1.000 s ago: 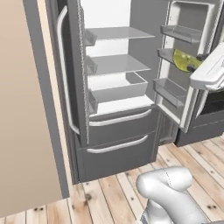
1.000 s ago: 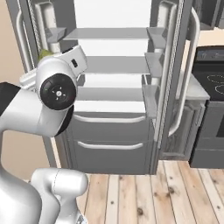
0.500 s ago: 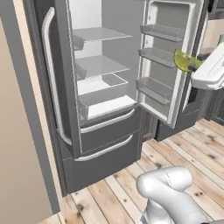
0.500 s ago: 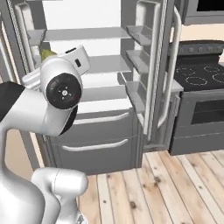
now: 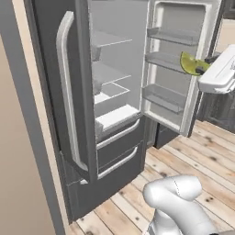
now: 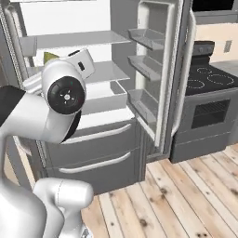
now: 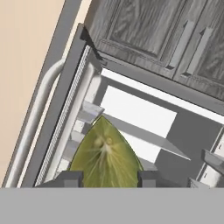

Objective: There is a bowl on the dining counter. Grab a lemon wedge from the fridge and place it in the bowl. Then get the liquor bottle and glass cup from the cabinet and place them next to the bowl.

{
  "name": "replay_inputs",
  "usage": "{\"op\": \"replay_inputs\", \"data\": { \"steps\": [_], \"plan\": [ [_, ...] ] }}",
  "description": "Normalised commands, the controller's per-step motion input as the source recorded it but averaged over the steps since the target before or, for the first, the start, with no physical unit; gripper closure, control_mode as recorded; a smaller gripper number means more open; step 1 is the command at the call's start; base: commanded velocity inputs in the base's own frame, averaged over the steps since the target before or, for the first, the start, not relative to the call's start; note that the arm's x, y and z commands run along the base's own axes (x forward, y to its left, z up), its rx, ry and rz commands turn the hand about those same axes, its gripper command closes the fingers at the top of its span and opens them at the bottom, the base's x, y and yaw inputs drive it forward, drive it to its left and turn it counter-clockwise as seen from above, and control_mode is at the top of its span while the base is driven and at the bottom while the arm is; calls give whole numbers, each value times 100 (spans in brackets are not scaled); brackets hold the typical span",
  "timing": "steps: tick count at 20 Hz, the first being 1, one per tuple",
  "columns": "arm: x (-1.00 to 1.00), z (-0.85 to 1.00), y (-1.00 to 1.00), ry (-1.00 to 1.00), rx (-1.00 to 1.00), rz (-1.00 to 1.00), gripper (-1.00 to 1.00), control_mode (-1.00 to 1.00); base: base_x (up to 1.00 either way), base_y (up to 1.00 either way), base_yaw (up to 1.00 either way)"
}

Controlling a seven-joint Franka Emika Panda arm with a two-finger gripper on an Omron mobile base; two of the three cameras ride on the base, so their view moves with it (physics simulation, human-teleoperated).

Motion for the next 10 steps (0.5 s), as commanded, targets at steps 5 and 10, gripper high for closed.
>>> {"op": "replay_inputs", "data": {
  "steps": [5, 10],
  "plan": [
    [0, 0, 0, 0, 0, 0, 100, 100, -48, 29, -58],
    [0, 0, 0, 0, 0, 0, 100, 100, -28, 28, -62]
  ]
}}
